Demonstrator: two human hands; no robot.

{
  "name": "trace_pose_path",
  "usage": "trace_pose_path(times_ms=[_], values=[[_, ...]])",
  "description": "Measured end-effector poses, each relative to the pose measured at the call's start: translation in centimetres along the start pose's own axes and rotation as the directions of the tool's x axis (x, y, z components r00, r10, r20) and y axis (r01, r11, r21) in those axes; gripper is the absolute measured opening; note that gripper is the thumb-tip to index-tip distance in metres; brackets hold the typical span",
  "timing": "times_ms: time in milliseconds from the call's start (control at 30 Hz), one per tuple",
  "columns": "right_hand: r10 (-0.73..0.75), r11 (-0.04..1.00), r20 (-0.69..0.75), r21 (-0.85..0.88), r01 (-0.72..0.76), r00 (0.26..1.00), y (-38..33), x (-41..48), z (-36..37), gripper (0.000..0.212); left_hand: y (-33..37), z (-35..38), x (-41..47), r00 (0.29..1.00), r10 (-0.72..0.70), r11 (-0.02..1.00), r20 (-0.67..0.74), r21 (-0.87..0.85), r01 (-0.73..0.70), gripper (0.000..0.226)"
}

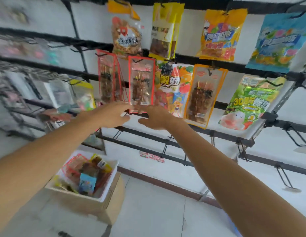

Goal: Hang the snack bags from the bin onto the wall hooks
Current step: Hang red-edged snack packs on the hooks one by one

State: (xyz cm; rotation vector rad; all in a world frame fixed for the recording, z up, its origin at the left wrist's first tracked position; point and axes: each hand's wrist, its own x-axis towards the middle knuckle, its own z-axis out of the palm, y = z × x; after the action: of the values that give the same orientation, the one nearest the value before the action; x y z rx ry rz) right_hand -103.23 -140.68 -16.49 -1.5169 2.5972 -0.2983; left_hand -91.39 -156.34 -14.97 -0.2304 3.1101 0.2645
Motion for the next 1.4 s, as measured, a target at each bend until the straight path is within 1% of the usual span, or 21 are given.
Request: trace_pose_path(times_ms=[67,167,233,300,400,533,667,733,867,967,1100,1200,1267,1333,1400], values=[[-0.063,0.998,0.022,0.011,0.063,0.998,-3.4,2.6,1.0,0.046,-3.8,-0.2,-2.4,0.996,-0.083,0.997,-0.013,-0.003,0.083,0.049],[-0.155,0.988,0.061,0.035,0.153,0.986,-8.6,6.4,2.8,0.044,-9.6,-0.2,-6.2,0.978,-0.207,0.978,0.035,-0.007,0.207,0.048],[-0.212,0.976,0.100,0.062,0.207,0.972,-12.2,8.8,4.4,0.047,-13.0,-0.3,-8.9,0.970,-0.239,0.971,0.048,-0.016,0.240,0.045],[-0.240,0.969,0.138,0.095,0.228,0.961,-15.6,10.9,6.3,0.049,-15.9,-0.1,-11.3,0.964,-0.264,0.963,0.029,-0.050,0.265,0.041],[-0.284,0.957,0.207,0.122,0.263,0.936,-19.6,13.3,9.4,0.046,-20.6,1.2,-13.8,0.939,-0.345,0.937,0.016,-0.053,0.345,0.043],[-0.316,0.947,0.264,0.154,0.283,0.911,-22.4,16.3,13.7,0.045,-25.8,4.2,-15.4,0.895,-0.438,0.889,0.082,-0.112,0.445,0.046],[-0.328,0.943,0.343,0.167,0.287,0.880,-22.6,19.6,18.0,0.048,-29.9,8.1,-15.1,0.866,-0.468,0.862,0.174,-0.127,0.491,0.045],[-0.304,0.952,0.389,0.165,0.259,0.869,-22.0,21.5,20.0,0.047,-31.5,10.1,-14.2,0.841,-0.493,0.837,0.221,-0.144,0.528,0.046],[-0.284,0.959,0.466,0.156,0.239,0.838,-20.3,26.1,24.2,0.051,-34.3,13.7,-11.2,0.814,-0.497,0.816,0.300,-0.157,0.556,0.047],[-0.283,0.958,0.514,0.192,0.213,0.810,-18.5,29.6,27.2,0.049,-36.5,16.8,-8.4,0.789,-0.494,0.791,0.365,-0.189,0.582,0.046],[-0.274,0.960,0.589,0.211,0.182,0.760,-16.2,33.3,32.2,0.049,-39.2,22.7,-5.8,0.800,-0.488,0.765,0.348,-0.270,0.584,0.042],[-0.235,0.971,0.668,0.185,0.149,0.706,-14.8,35.5,37.0,0.052,-41.1,28.0,-5.2,0.754,-0.521,0.733,0.401,-0.242,0.635,0.042],[-0.214,0.977,0.703,0.170,0.132,0.678,-14.0,37.1,40.2,0.047,-43.0,31.3,-4.7,0.719,-0.536,0.711,0.443,-0.223,0.667,0.043],[-0.212,0.977,0.713,0.182,0.115,0.669,-13.5,38.7,43.7,0.042,-45.0,34.5,-4.2,0.709,-0.527,0.688,0.469,-0.255,0.680,0.042],[-0.201,0.978,0.711,0.190,0.091,0.674,-13.1,40.4,47.2,0.040,-46.7,37.5,-3.4,0.730,-0.514,0.677,0.450,-0.311,0.668,0.040]])
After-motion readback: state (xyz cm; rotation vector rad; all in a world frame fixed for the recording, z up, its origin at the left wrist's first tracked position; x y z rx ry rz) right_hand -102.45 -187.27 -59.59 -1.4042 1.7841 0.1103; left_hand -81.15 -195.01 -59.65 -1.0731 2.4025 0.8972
